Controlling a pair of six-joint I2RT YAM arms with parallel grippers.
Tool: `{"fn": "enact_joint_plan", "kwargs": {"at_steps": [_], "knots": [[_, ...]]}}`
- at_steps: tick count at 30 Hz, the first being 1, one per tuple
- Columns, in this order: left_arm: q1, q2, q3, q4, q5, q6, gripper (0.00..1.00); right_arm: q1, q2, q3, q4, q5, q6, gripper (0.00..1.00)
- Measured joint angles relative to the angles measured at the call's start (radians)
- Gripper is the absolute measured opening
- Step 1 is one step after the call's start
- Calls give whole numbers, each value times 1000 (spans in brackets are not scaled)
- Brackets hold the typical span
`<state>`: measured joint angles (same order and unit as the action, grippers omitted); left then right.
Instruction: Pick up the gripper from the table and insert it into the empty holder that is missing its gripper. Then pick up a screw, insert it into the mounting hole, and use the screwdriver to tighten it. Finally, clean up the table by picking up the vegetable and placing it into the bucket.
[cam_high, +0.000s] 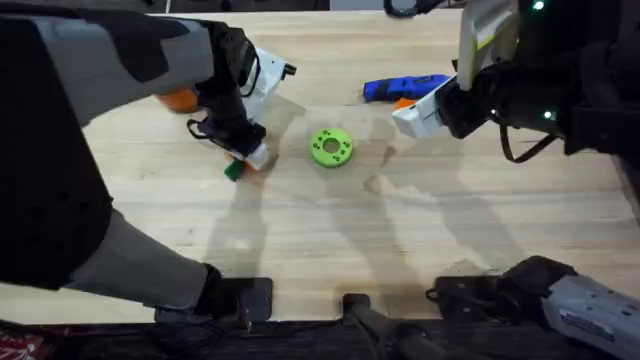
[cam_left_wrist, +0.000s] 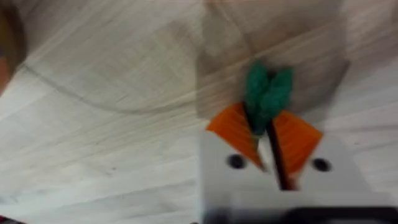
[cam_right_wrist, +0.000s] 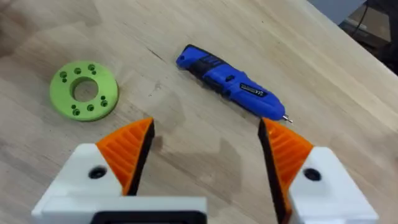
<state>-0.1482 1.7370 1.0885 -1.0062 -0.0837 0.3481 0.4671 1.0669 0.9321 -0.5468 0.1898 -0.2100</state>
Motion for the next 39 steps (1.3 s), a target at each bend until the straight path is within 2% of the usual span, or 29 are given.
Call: {"fn": "enact_joint_plan", "kwargs": {"at_steps": [2, 3, 7, 10, 15, 19, 23, 26, 30, 36, 39], "knots": [[1, 0, 4, 5, -18, -16, 68, 0, 0, 0, 0, 0, 0, 976], [1, 1, 6, 7, -21, -23, 23, 0, 0, 0, 0, 0, 0, 976], [1, 10, 22, -13, -33, -59, 17, 0, 0, 0, 0, 0, 0, 976], [3, 42, 88, -86, -58, -89, 17, 0, 0, 0, 0, 0, 0, 976], [5, 63, 317, -173, -82, -153, 17, 0, 0, 0, 0, 0, 0, 976], [8, 61, 507, -167, -91, -200, 16, 0, 0, 0, 0, 0, 0, 976], [30, 58, 626, -152, -92, -222, 16, 0, 0, 0, 0, 0, 0, 976], [79, 55, 663, -141, -92, -244, 16, 0, 0, 0, 0, 0, 0, 976], [181, 55, 666, -137, -86, -311, 16, 0, 0, 0, 0, 0, 0, 976], [335, 55, 666, -50, 2, -374, 16, 0, 0, 0, 0, 0, 0, 976], [372, 56, 666, -18, 23, -389, 16, 0, 0, 0, 0, 0, 0, 976]]}}
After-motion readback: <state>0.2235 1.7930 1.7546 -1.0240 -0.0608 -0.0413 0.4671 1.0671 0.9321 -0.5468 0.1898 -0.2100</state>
